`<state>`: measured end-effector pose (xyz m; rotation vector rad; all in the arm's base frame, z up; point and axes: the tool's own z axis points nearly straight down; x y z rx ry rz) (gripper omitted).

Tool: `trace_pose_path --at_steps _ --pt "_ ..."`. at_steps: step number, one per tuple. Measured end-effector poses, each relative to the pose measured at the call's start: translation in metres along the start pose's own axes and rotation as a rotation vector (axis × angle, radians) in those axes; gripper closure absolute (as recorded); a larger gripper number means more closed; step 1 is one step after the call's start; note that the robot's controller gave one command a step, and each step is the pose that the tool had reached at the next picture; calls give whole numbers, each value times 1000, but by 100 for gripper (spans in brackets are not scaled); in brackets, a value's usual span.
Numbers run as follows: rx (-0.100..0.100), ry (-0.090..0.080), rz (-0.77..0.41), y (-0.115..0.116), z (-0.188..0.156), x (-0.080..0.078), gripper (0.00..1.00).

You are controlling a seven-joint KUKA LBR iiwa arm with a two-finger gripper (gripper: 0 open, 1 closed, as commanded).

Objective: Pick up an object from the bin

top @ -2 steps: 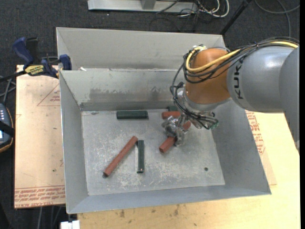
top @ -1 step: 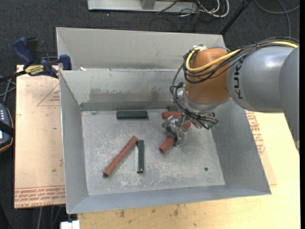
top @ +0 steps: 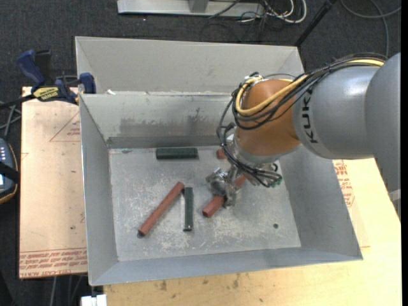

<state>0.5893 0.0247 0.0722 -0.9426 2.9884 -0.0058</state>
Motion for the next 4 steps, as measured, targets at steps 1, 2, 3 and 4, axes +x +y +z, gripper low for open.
trace_pose_path --at_steps 1,2,3,4 --pt "-6 2 -101 -54 -108 -27 100" --pt "-6 2 -101 -54 -108 -27 100" --pt "-7 2 -101 -54 -108 -26 100" --pt "-6 2 -123 -55 -172 -19 100"
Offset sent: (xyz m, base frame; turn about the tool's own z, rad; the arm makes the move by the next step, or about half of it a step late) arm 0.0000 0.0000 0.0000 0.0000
